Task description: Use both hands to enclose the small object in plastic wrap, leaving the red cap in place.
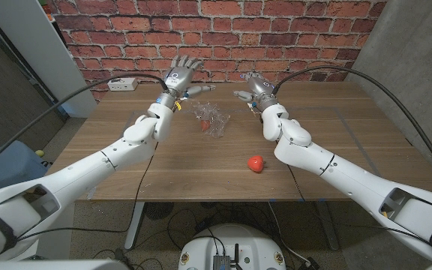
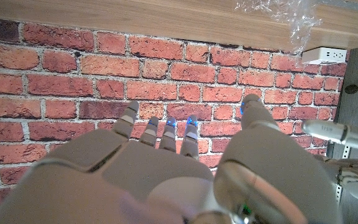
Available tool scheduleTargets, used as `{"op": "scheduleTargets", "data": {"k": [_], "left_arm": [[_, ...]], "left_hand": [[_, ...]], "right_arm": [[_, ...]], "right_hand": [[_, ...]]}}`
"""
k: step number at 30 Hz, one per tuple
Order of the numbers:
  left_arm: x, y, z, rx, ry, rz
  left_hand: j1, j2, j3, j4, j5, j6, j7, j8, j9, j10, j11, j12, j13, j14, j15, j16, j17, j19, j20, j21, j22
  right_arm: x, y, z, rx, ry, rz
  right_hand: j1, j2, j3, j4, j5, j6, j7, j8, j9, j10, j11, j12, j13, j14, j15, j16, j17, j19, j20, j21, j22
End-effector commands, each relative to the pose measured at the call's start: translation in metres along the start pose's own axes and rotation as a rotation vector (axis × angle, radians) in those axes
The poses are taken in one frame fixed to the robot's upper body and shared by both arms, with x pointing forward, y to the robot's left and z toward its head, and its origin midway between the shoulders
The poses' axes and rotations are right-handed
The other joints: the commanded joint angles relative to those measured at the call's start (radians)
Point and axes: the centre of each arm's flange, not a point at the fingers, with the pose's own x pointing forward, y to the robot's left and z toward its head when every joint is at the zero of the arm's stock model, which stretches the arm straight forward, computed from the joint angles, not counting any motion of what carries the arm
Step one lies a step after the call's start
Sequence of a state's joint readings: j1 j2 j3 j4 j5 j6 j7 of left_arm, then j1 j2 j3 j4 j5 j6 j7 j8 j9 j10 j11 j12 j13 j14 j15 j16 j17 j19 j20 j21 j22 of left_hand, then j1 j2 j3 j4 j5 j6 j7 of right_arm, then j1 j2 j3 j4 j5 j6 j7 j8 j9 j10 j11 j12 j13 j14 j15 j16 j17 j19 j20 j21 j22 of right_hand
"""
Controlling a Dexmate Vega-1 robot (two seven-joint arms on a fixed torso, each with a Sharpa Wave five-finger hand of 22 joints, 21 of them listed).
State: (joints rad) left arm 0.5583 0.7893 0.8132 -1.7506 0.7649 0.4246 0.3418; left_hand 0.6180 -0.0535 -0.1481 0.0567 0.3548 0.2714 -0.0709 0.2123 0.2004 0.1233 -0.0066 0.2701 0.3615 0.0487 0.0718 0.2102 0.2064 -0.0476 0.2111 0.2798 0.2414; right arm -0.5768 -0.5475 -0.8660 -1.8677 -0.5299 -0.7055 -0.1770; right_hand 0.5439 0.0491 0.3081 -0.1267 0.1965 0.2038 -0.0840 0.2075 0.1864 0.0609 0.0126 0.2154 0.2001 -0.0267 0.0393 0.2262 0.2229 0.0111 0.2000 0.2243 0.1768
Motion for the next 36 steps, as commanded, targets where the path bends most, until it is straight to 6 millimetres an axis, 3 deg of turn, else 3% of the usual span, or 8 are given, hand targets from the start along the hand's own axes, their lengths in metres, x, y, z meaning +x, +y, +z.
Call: {"op": "scheduleTargets", "data": {"k": [1,4,10,15,22,27,32,36], "left_arm": [[-0.021,-0.034,0.000,0.067,0.001,-0.290],[-0.026,-0.033,-0.001,0.026,0.012,-0.261],[-0.031,-0.034,-0.006,-0.064,0.032,-0.275],[-0.030,-0.039,-0.010,-0.102,0.038,-0.315],[-0.020,-0.056,-0.011,-0.138,0.009,-0.429],[-0.012,-0.063,-0.013,-0.181,-0.003,-0.485],[-0.004,-0.069,-0.011,-0.180,-0.027,-0.532],[0.000,-0.073,-0.007,-0.158,-0.047,-0.556]], "left_hand": [[0.101,0.062,-0.008,-0.022,0.029,0.263,-0.109,0.124,0.042,0.269,-0.109,0.141,0.032,0.323,-0.164,0.119,0.052,0.258,-0.047,0.135,0.031],[0.157,0.113,0.010,-0.048,0.030,0.403,-0.073,0.214,0.074,0.394,-0.105,0.254,0.102,0.516,-0.183,0.250,0.170,0.370,-0.082,0.232,0.085],[0.162,0.121,0.009,-0.057,0.013,0.417,-0.044,0.233,0.084,0.407,-0.086,0.291,0.137,0.553,-0.199,0.295,0.233,0.470,-0.097,0.306,0.117],[0.178,0.152,0.025,-0.061,-0.036,0.402,-0.029,0.211,0.060,0.390,-0.075,0.263,0.104,0.570,-0.207,0.245,0.181,0.594,-0.118,0.354,0.092],[0.199,0.182,0.052,-0.074,-0.118,0.344,-0.007,0.156,0.027,0.365,-0.062,0.192,0.046,0.508,-0.177,0.157,0.085,0.621,-0.106,0.343,0.027],[0.197,0.251,0.118,-0.057,-0.141,0.268,0.022,0.084,0.000,0.342,-0.035,0.124,-0.017,0.457,-0.145,0.085,0.008,0.594,-0.101,0.308,-0.038],[0.167,0.247,0.149,-0.028,-0.139,0.249,0.038,0.053,-0.009,0.338,-0.023,0.092,-0.051,0.446,-0.136,0.058,-0.016,0.563,-0.102,0.281,-0.057],[0.068,0.197,0.114,0.022,-0.147,0.245,0.034,0.026,-0.014,0.344,-0.015,0.060,-0.090,0.450,-0.133,0.033,-0.030,0.553,-0.103,0.252,-0.069]], "right_arm": [[-0.003,0.001,0.002,-0.006,-0.002,0.001],[-0.003,0.001,0.002,-0.003,-0.004,0.005],[-0.003,0.000,0.002,0.003,-0.010,0.002],[-0.003,0.000,0.002,0.010,-0.019,0.005],[-0.005,0.003,0.003,0.013,-0.039,0.027],[-0.007,0.003,0.003,0.012,-0.038,0.025],[-0.009,0.002,0.002,0.012,-0.035,0.020],[-0.010,0.002,0.002,0.013,-0.033,0.022]], "right_hand": [[0.000,0.011,0.000,-0.001,0.002,0.010,0.001,0.001,0.003,0.009,0.002,0.005,0.003,0.007,0.000,0.007,0.002,0.011,0.003,0.004,0.001],[-0.001,0.011,0.000,-0.001,0.002,0.010,0.001,0.001,0.003,0.010,0.003,0.005,0.003,0.008,0.000,0.007,0.002,0.012,0.002,0.003,0.001],[-0.004,0.012,-0.001,0.000,0.002,0.011,0.000,0.000,0.003,0.010,0.002,0.004,0.003,0.008,0.000,0.007,0.002,0.012,0.001,0.002,0.001],[-0.006,0.012,-0.002,0.001,0.001,0.011,0.000,-0.001,0.003,0.010,0.003,0.003,0.002,0.008,0.000,0.007,0.002,0.012,0.001,0.000,0.000],[-0.008,0.012,-0.003,0.001,0.001,0.011,0.000,-0.002,0.003,0.011,0.002,0.003,0.002,0.008,0.000,0.007,0.001,0.012,0.001,-0.001,0.000],[-0.009,0.011,-0.004,0.000,0.000,0.012,-0.001,-0.003,0.003,0.011,0.005,0.002,0.002,0.007,0.000,0.006,0.001,0.012,0.000,-0.003,0.000],[-0.010,0.011,-0.005,0.000,0.000,0.012,-0.001,-0.003,0.003,0.011,0.002,0.001,0.002,0.006,0.000,0.006,0.000,0.013,0.000,-0.004,0.000],[-0.011,0.011,-0.005,0.000,0.000,0.011,-0.001,-0.004,0.003,0.011,0.004,0.001,0.002,0.007,0.000,0.006,0.000,0.013,0.000,-0.005,0.000]]}}
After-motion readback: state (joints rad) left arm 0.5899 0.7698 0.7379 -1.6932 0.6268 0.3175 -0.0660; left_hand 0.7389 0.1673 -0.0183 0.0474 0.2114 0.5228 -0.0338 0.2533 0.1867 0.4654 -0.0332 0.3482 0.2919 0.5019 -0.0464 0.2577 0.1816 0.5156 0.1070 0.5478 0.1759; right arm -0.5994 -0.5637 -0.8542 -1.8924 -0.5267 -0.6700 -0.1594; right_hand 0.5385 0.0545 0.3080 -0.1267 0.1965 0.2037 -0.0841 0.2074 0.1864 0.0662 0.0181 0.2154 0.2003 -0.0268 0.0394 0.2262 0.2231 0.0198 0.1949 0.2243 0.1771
